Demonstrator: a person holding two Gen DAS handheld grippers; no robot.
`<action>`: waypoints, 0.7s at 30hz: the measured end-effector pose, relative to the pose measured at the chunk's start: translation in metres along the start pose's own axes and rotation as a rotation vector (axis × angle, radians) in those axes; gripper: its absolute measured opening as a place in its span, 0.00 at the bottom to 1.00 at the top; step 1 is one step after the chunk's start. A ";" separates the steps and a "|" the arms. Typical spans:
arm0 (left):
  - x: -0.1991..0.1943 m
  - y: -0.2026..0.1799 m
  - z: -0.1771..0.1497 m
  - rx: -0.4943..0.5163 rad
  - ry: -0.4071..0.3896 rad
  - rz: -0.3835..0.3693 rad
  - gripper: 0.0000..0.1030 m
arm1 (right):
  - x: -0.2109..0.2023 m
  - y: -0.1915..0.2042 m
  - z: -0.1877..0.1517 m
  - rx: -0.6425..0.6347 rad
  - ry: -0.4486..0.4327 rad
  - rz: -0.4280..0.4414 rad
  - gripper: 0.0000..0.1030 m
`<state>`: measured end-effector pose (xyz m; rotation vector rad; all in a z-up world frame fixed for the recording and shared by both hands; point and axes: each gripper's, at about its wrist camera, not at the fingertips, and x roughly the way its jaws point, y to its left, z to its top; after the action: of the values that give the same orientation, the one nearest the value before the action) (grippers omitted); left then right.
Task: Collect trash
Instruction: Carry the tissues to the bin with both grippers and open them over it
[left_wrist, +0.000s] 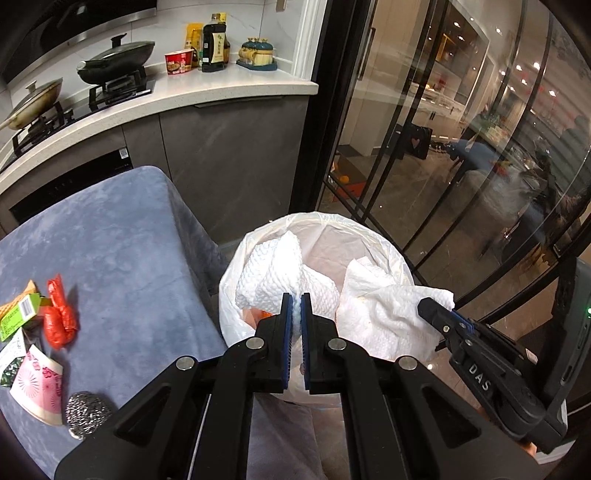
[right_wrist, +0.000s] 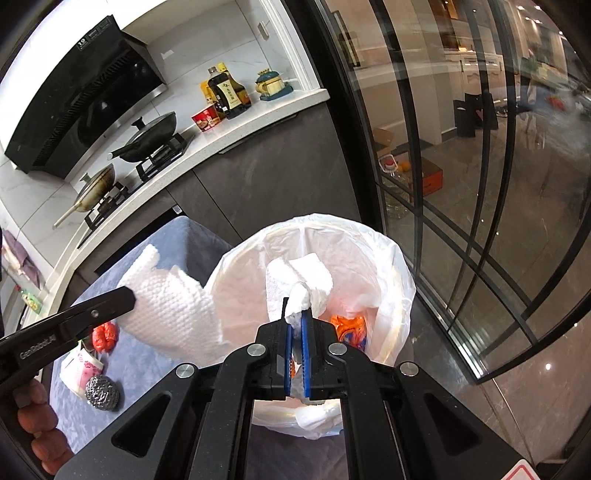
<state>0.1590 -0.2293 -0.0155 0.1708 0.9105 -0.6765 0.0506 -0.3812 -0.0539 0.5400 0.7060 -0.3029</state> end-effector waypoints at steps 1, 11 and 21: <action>0.002 -0.001 0.000 0.002 0.002 0.001 0.04 | 0.001 -0.002 -0.001 0.004 0.002 0.000 0.04; 0.012 -0.012 -0.007 0.030 0.008 0.031 0.05 | 0.005 -0.006 -0.003 0.013 0.011 -0.020 0.05; 0.008 -0.006 -0.007 0.025 -0.023 0.091 0.47 | 0.003 -0.003 -0.003 0.001 -0.007 -0.014 0.12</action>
<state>0.1539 -0.2347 -0.0249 0.2256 0.8676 -0.6044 0.0498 -0.3825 -0.0587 0.5355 0.7028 -0.3178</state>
